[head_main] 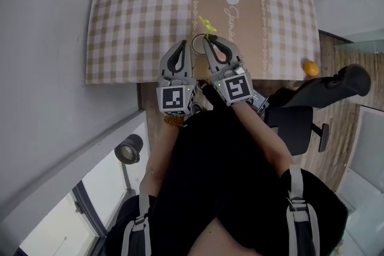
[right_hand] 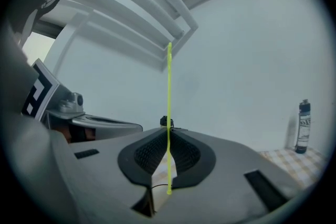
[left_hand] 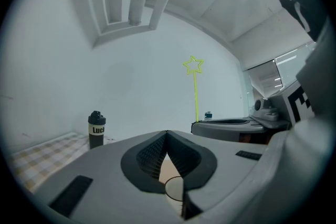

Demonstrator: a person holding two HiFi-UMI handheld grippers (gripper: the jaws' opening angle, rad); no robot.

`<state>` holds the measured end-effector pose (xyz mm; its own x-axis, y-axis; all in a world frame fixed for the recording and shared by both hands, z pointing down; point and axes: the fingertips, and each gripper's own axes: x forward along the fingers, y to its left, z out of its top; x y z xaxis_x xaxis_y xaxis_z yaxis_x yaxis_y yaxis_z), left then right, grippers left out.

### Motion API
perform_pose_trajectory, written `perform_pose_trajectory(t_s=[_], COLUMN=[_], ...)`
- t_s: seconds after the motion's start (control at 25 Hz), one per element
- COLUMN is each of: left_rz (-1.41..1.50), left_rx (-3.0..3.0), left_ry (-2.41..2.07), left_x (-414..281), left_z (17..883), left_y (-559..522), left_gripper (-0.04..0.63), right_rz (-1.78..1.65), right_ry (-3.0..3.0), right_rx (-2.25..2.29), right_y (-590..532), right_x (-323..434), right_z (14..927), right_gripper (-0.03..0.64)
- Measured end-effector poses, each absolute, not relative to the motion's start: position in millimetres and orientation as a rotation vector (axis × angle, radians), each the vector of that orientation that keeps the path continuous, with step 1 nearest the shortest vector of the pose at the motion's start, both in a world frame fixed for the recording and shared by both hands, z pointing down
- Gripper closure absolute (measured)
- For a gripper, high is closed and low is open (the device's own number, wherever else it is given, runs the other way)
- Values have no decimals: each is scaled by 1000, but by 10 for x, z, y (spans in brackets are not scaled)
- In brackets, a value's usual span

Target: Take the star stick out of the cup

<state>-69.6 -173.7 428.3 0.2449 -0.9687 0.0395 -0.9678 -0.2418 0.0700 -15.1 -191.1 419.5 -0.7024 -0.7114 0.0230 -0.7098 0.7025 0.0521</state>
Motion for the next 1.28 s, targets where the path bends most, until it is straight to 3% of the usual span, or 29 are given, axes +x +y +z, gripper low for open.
perform_pose_trajectory(t_s=[1.28], left_rz=[-30], left_rx=[2456], left_ry=[-1836], left_x=[-757], left_z=[4394], left_y=[-1783], left_gripper=[595], right_rz=[-105], right_ry=[-2807], right_rx=[1263], right_y=[-1914], right_x=[-241], right_z=[4299], right_gripper=[601])
